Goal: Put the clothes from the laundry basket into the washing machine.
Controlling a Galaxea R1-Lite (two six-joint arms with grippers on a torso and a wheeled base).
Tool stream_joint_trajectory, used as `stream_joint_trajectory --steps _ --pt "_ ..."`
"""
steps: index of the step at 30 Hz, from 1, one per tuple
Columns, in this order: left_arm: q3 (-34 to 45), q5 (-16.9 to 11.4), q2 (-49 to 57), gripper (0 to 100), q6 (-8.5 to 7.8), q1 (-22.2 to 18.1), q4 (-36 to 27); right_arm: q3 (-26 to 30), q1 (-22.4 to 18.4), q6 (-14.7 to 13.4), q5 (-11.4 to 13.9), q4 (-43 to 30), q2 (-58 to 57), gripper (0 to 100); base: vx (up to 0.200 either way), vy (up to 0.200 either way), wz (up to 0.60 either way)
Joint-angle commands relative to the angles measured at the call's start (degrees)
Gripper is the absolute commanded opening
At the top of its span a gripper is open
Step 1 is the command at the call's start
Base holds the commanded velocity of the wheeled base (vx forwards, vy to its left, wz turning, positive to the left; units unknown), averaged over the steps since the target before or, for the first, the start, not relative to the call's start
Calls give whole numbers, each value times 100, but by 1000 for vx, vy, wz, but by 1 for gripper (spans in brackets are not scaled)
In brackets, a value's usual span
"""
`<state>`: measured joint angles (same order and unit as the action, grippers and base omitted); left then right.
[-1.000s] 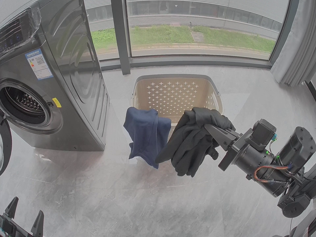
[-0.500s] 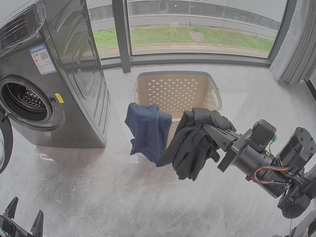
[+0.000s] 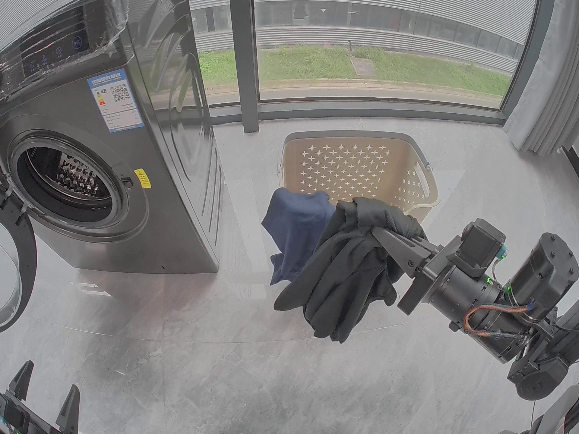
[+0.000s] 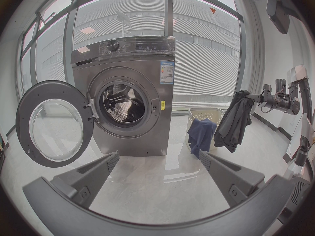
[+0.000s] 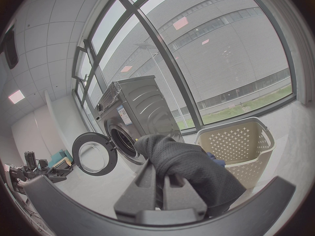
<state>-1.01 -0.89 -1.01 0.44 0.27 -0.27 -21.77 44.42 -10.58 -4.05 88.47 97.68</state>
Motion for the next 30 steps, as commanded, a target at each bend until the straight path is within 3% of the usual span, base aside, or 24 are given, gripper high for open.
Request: stream_joint_trajectory --steps 1,20,26,30 --pt "84 1 75 100 0 0 0 6 -13 3 0 4 14 0 0 200 0" --pt "84 1 75 100 9 0 0 24 -100 47 -26 -22 -39 0 0 200 0" --pt "84 10 75 100 9 0 0 15 -100 47 -61 -40 -39 0 0 0 0" --pt "84 10 75 100 9 0 0 -20 -153 56 -61 -40 -39 0 -200 0 0"
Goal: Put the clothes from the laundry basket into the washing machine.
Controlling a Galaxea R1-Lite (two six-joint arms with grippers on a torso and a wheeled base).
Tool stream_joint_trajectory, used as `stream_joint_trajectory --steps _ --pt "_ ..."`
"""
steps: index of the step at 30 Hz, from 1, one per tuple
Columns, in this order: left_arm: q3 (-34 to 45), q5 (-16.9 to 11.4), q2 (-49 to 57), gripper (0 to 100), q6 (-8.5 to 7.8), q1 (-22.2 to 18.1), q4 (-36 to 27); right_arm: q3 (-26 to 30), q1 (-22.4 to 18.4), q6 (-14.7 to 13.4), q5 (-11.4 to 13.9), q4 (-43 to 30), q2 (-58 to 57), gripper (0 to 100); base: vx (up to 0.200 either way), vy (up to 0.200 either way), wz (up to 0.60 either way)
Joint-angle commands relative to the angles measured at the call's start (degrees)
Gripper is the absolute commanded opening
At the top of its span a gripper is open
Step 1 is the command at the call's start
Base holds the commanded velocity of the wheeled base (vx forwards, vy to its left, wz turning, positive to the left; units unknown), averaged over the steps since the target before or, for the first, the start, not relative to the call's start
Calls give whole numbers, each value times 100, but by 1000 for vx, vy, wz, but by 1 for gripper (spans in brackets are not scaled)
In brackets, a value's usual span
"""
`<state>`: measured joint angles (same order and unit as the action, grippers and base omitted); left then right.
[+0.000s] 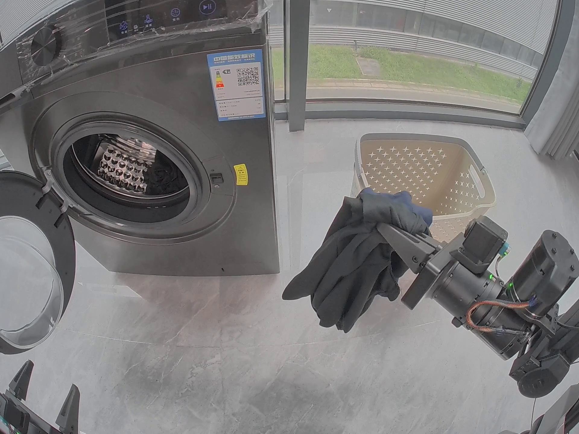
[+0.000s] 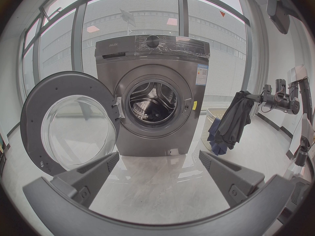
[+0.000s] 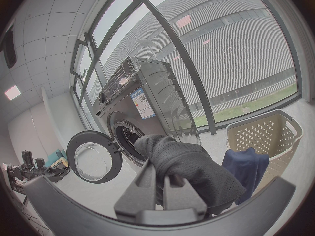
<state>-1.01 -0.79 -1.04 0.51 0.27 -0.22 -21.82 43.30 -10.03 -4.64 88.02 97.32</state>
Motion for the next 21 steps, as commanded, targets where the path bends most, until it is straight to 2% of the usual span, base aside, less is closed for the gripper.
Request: stream_joint_trajectory --steps 1,11,19,21 --pt "84 0 77 100 2 0 -4 -15 -59 1 -1 5 -2 0 -200 0 0" --pt "84 9 77 100 19 0 -4 82 -120 54 7 -30 7 0 -200 0 0" --pt "84 9 77 100 37 0 -4 117 -217 89 7 -30 -2 0 0 0 0" --pt "84 9 77 100 37 0 -4 108 -296 89 7 -21 7 0 0 200 0"
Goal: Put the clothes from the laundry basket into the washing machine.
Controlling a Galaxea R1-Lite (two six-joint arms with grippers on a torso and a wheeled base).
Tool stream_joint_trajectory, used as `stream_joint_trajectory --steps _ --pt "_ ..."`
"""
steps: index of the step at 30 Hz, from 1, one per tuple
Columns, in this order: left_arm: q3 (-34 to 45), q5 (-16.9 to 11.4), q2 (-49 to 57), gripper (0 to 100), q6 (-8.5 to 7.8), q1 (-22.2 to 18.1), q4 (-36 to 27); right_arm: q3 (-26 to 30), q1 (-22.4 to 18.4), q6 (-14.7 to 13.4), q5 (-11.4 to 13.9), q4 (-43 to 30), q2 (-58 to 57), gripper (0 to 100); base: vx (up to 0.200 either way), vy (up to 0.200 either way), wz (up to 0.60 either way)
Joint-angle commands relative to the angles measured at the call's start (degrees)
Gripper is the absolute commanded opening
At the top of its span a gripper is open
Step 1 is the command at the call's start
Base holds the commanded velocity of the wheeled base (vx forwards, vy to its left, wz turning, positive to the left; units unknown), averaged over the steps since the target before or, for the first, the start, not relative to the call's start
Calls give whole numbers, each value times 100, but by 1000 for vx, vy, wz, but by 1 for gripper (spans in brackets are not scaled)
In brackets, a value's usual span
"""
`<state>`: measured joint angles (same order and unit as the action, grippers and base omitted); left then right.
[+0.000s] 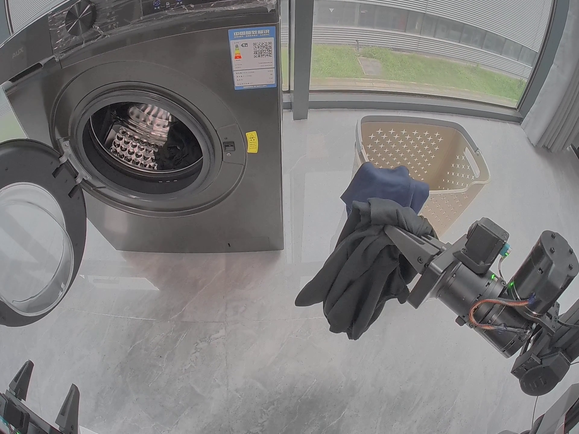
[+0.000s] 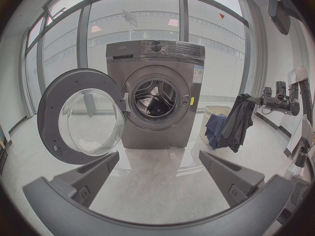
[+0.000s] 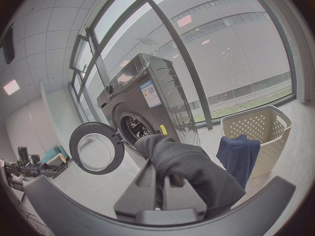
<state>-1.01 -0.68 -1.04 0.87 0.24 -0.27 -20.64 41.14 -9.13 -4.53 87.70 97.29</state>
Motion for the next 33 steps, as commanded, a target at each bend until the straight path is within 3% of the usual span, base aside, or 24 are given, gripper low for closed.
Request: stream_joint_trajectory --steps 1,33 --pt "84 -2 77 100 1 2 0 -10 -89 -1 -4 2 9 0 0 200 0" --pt "84 7 77 100 45 2 0 7 -159 78 -12 2 -79 0 0 194 0"
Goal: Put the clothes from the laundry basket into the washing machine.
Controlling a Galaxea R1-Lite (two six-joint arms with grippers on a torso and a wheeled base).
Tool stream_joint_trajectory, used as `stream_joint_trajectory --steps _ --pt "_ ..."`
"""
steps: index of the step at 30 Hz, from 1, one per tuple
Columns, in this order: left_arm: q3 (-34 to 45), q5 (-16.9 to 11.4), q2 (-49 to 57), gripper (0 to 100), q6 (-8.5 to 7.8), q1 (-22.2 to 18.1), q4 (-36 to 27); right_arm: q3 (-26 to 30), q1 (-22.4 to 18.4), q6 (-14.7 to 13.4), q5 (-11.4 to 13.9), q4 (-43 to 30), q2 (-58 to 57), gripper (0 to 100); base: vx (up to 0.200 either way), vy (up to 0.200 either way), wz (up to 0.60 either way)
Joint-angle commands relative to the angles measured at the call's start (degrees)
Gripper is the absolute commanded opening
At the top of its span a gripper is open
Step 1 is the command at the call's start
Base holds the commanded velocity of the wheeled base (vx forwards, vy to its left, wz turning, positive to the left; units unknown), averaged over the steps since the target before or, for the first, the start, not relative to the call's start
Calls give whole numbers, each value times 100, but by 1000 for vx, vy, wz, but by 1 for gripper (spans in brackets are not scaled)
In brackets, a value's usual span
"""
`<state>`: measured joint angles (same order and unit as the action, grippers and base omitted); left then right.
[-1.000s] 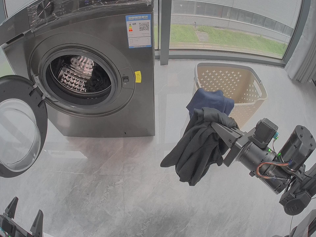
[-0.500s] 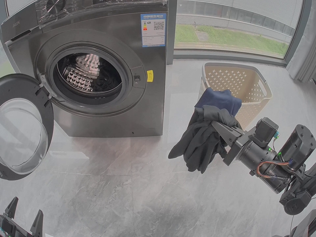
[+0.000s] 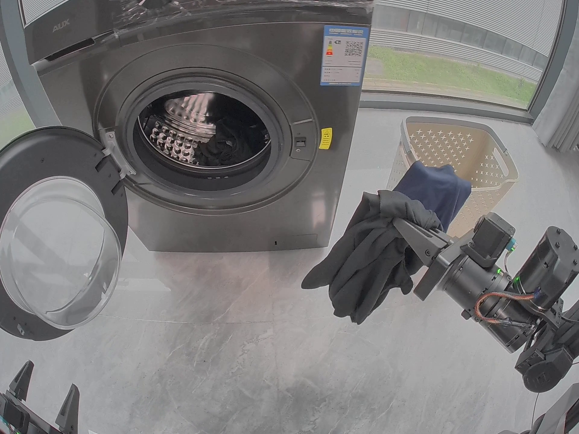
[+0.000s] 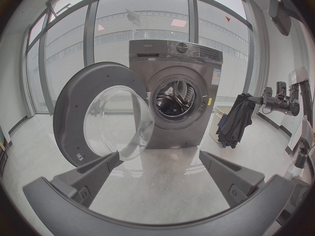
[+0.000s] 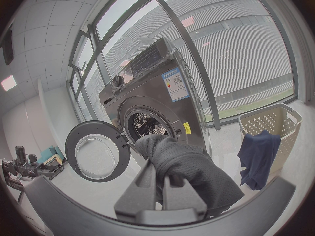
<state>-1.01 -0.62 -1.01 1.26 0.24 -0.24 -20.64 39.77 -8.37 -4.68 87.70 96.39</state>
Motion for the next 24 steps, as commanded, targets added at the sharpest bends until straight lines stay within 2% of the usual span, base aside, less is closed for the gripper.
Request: stream_joint_trajectory --steps 1,10,14,15,22,24 --pt "84 1 75 100 6 2 -2 7 -21 3 2 2 11 0 0 0 0" --pt "84 1 75 100 -3 2 -2 86 -30 11 2 -7 20 0 0 0 0" --pt "84 1 75 100 -3 2 -2 78 -180 64 2 -7 29 0 0 0 0" --pt "84 1 75 100 -3 2 -2 86 -241 143 2 -7 29 0 0 200 0" --pt "84 1 75 100 -3 2 -2 95 -294 161 2 -16 20 0 0 200 0" --pt "84 1 75 100 -11 2 -2 95 -294 161 2 -16 20 0 0 0 0"
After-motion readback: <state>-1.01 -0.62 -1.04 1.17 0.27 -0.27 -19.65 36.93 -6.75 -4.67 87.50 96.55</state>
